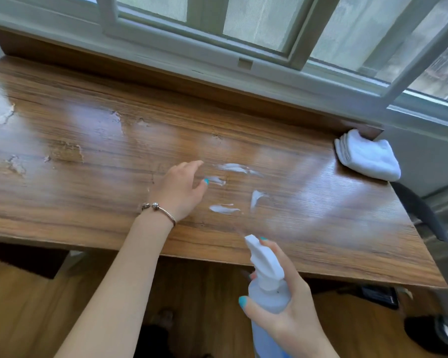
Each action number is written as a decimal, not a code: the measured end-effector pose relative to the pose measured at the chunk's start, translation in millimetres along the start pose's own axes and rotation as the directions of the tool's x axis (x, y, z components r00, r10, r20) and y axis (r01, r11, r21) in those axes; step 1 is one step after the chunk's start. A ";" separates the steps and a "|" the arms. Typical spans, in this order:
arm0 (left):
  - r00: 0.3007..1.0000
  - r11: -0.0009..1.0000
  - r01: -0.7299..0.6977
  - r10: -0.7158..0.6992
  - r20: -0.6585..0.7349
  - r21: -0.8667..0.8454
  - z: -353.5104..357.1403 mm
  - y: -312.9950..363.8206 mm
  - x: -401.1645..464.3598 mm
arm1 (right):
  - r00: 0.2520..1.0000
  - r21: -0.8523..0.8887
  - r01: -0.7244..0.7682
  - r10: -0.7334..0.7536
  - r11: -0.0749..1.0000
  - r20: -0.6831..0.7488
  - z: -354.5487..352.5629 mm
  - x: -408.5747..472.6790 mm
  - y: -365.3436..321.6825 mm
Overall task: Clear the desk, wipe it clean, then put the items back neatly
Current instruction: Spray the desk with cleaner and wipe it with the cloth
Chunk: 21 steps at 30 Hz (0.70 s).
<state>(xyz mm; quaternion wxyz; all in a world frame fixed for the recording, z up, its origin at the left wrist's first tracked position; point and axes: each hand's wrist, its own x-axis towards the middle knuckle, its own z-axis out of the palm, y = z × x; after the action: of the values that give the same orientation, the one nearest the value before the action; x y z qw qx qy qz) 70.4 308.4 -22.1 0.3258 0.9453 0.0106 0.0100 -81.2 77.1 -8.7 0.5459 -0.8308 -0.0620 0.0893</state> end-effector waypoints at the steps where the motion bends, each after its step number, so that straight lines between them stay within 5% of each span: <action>1: 1.000 1.000 0.003 -0.002 -0.007 0.003 2.6 4.4 -8.0 | 1.000 0.002 -0.002 0.002 1.000 0.003 -2.9 -6.5 4.4; 11: 1.000 0.999 0.018 -0.018 -0.003 0.029 27.2 43.7 -50.3 | 0.979 0.037 0.041 -0.032 0.998 -0.202 -68.0 -43.3 29.4; 21: 0.994 0.994 -0.107 0.107 0.022 0.017 47.9 84.5 13.5 | 0.939 0.001 0.111 -0.104 0.994 -0.328 -124.4 20.6 10.9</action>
<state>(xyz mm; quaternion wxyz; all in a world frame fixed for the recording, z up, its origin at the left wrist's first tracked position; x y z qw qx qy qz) 86.3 212.7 -7.6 0.3163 0.9475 -0.0436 0.0175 -34.2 -34.5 27.9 0.5606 -0.8242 -0.0148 -0.0793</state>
